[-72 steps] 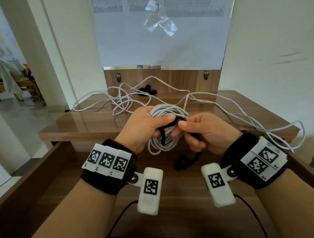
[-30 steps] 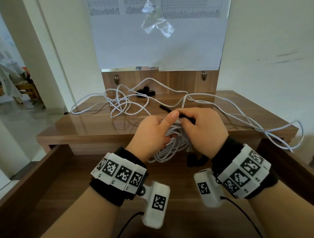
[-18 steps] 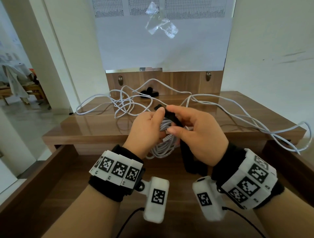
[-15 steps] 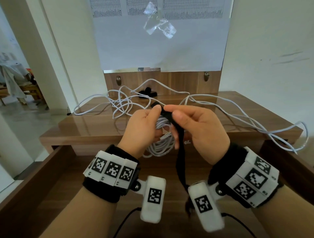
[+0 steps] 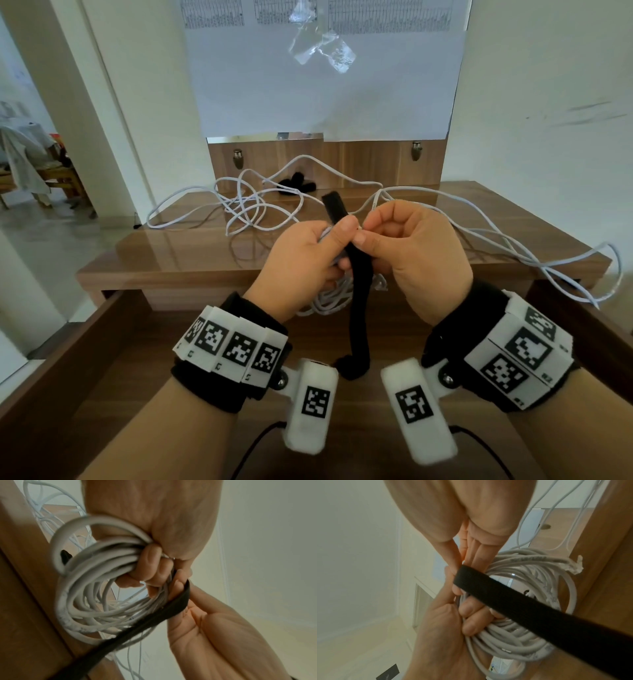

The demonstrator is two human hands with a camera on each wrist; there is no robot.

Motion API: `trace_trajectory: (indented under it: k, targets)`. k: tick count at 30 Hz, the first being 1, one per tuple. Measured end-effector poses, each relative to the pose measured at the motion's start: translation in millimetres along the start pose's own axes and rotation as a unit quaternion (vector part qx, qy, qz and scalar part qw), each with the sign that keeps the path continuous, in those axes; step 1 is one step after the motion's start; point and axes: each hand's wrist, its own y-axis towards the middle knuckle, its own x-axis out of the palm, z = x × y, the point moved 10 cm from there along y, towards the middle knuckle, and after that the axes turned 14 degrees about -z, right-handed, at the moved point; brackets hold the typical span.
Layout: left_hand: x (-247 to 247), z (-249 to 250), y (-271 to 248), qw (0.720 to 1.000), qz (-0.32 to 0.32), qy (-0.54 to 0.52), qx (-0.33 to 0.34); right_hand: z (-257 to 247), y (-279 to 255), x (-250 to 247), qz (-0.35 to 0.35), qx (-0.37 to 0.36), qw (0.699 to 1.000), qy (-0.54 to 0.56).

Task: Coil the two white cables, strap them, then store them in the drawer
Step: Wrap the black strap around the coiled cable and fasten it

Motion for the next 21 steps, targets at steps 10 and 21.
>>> trace_trajectory:
  k: [10,21]
  targets:
    - [-47.7,3.2,-13.3,0.991,0.131,-0.010,0.022,-9.0,-1.8,12.0,-0.049,-0.015,0.979,-0.195]
    - [22.9,12.6,-8.9,0.987,-0.161,0.000,0.020,17.6,4.9,-23.3,-0.040,0.094,0.995,-0.016]
